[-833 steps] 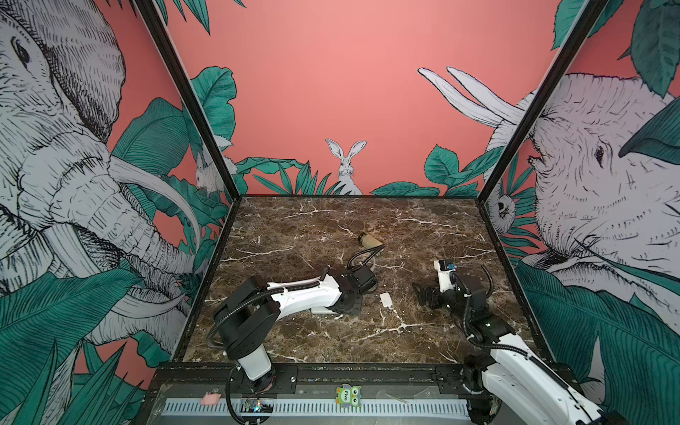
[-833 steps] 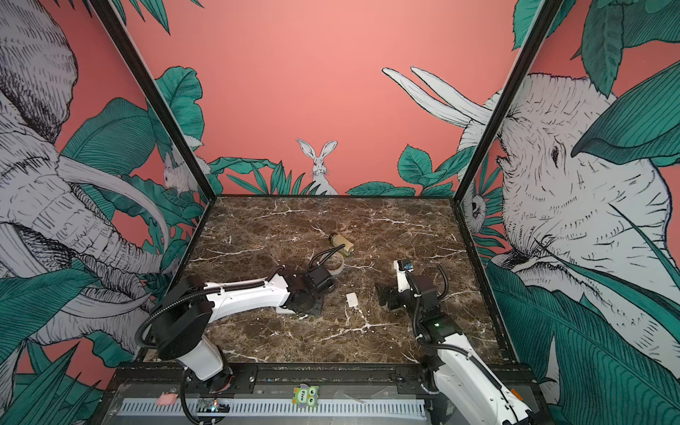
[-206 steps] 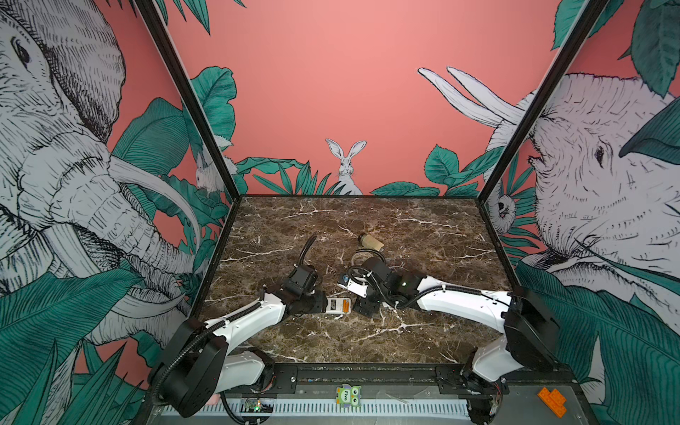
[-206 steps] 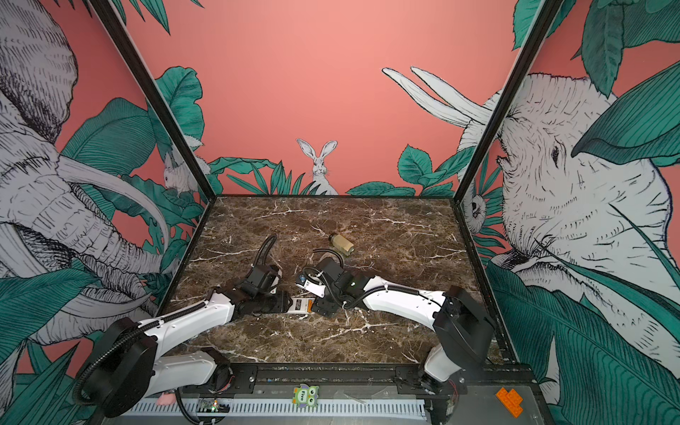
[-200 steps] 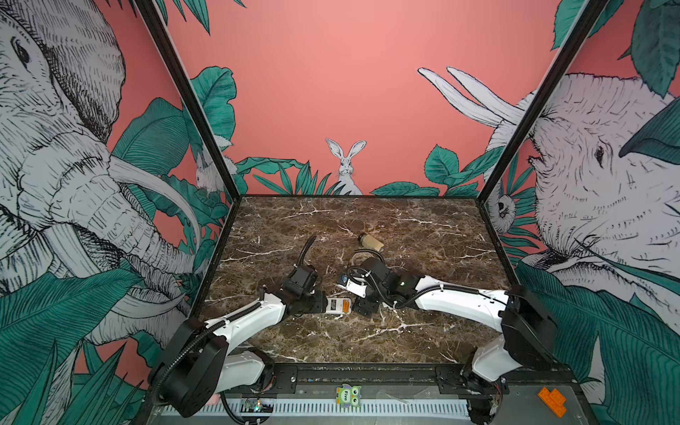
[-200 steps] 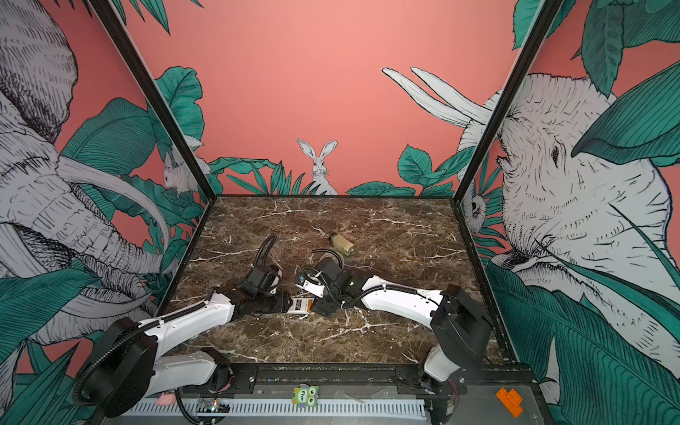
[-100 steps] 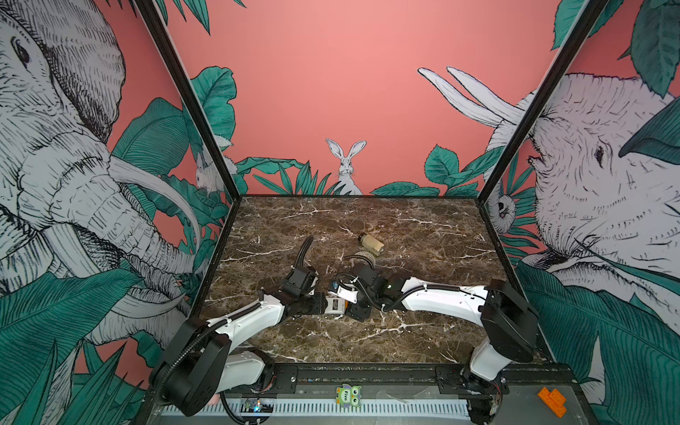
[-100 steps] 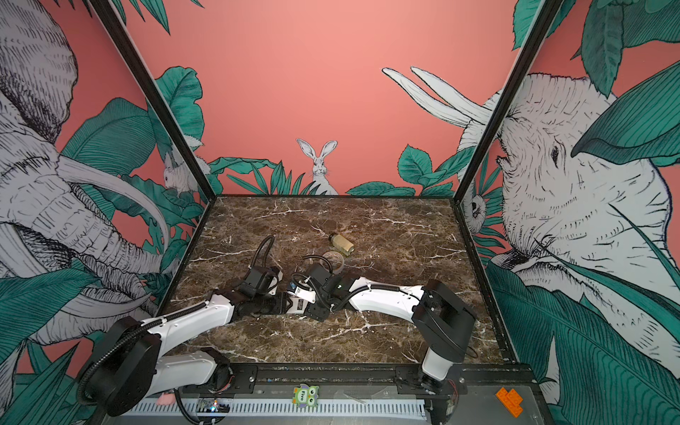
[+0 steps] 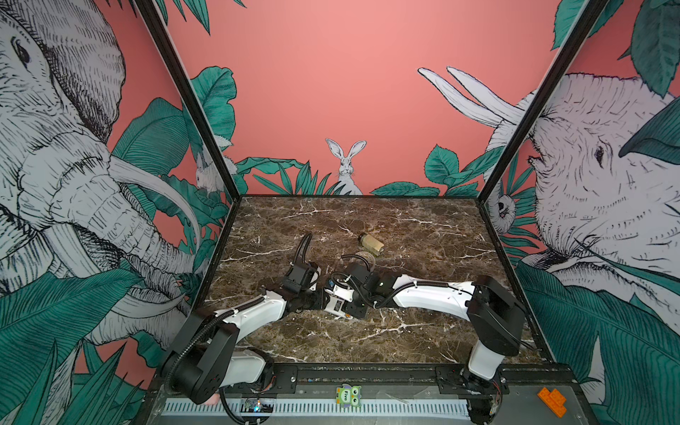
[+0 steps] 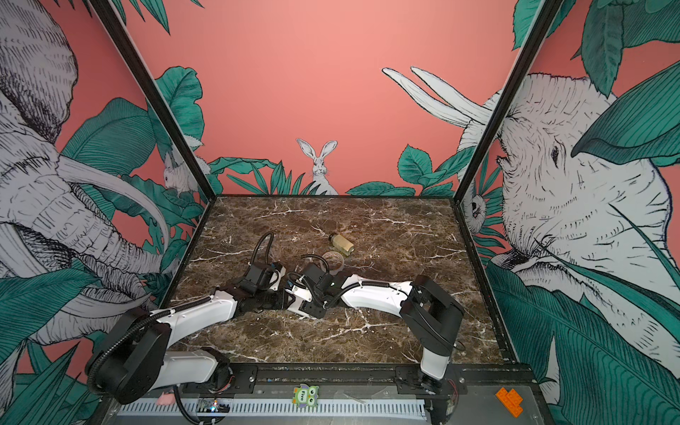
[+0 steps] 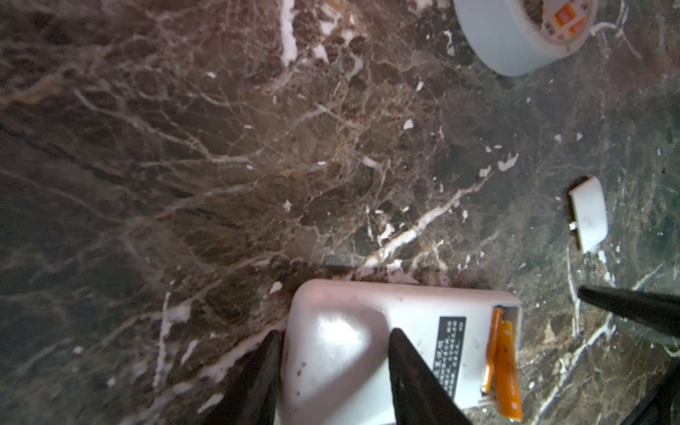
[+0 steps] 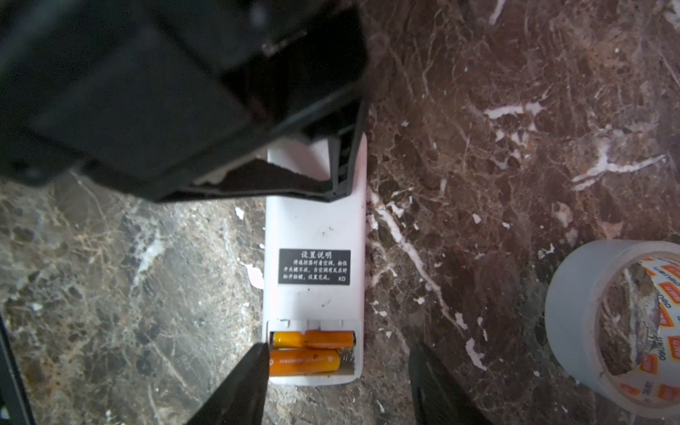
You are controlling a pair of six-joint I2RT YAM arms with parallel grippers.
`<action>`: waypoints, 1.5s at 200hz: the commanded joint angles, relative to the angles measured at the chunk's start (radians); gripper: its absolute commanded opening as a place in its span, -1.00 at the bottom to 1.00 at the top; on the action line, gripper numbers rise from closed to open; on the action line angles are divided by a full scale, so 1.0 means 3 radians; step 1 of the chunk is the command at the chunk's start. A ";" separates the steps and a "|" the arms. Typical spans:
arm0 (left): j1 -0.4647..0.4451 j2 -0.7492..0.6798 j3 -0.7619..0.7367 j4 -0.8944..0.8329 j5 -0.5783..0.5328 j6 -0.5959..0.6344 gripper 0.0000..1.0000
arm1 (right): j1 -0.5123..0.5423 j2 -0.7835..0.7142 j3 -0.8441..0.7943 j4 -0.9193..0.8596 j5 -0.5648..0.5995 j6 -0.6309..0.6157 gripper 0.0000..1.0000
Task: Load the batteries into the remote control
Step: 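Lower the right gripper and press the second battery down into the compartment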
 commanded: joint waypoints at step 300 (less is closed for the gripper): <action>0.0017 -0.0089 -0.0278 -0.0018 0.0050 -0.0027 -0.07 | 0.0283 0.0257 0.0192 -0.0666 0.0250 0.0833 -0.55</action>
